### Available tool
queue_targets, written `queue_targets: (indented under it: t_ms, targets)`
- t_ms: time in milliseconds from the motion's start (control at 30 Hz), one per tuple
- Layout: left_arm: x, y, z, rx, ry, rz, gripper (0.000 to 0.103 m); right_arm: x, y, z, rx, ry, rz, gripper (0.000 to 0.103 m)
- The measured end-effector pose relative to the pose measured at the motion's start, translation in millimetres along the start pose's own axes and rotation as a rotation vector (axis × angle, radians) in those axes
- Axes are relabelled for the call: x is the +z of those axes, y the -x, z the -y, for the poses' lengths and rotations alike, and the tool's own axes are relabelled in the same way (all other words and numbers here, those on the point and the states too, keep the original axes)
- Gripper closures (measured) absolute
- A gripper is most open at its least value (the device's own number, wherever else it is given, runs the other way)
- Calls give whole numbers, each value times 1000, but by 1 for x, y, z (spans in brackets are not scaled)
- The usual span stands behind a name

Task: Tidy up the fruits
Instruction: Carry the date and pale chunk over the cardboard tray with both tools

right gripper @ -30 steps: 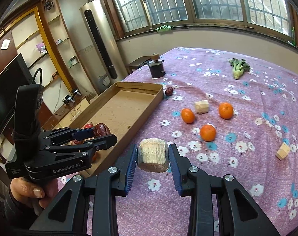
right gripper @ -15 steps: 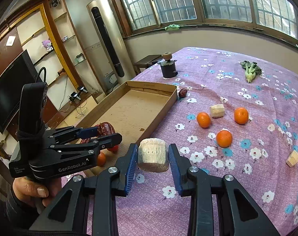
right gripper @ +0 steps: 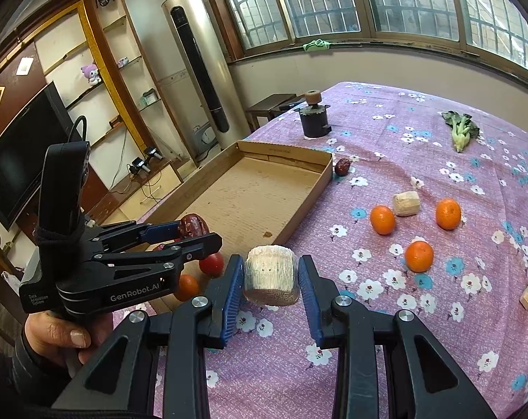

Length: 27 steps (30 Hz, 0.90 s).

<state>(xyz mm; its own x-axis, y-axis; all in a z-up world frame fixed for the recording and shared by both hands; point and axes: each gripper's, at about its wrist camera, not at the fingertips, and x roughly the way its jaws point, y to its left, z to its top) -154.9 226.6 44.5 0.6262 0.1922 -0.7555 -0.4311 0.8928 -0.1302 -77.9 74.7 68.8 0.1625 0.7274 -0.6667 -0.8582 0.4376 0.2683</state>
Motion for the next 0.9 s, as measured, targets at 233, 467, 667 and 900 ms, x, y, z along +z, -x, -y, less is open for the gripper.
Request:
queue_targets:
  t_ms: [233,467,667,900]
  targets:
    - [5,-1,-20,27,24,3,59,5,-12,-6,19,5,-14,70]
    - [13,-6,-44,60,61,9,59,11,-27,-15,39,15,-27,70]
    - [19,-10,-58,79,81,12,59,19,-41,-23,56,32,-36,70]
    - [27,-21,-72,97,98,-1,59,26,-68,-29,71,36,-58,70]
